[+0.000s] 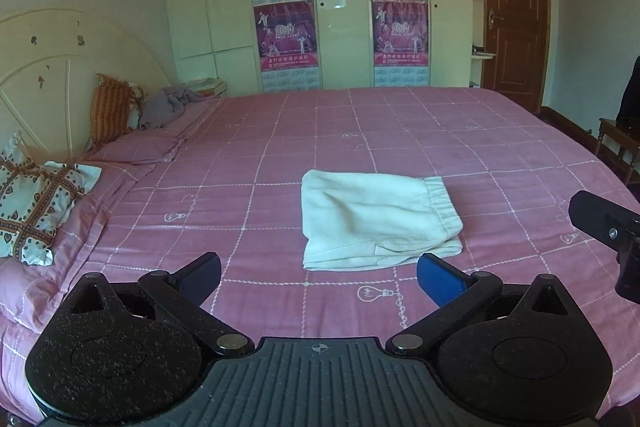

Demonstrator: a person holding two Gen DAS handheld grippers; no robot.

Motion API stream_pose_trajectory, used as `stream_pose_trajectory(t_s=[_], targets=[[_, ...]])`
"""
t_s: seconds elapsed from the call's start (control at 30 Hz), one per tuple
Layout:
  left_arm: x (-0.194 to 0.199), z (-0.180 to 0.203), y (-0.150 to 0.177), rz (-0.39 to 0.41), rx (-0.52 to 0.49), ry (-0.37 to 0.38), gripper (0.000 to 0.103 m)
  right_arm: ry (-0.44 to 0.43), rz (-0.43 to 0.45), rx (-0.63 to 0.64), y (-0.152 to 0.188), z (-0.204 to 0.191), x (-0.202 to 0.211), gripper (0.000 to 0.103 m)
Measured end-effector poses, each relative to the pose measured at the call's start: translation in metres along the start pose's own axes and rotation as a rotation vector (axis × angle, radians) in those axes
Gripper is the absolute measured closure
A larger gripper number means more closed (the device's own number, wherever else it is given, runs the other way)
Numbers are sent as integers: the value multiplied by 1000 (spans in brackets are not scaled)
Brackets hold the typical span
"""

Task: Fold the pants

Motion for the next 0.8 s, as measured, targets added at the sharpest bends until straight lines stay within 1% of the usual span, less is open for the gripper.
stream_pose_trajectory(t_s=[0.17,0.37,0.53,0.8], targets=[[22,5,5,21,14,20,0,1,31,-8,1,3,19,0],[31,8,5,34,28,25,0,16,47,-1,0,2,31,0],[29,7,6,35,43,20,0,31,52,1,1,4,33,0],[22,3,9,18,67,4,0,45,19,2,9,3,25,0]])
Point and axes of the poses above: each gripper's, at about its wrist camera, not at the fingertips, and x roughly against the way its jaws point, z to its right, y to its underside, the point moved 5 cm from there along -x, roughly the way its jaws point
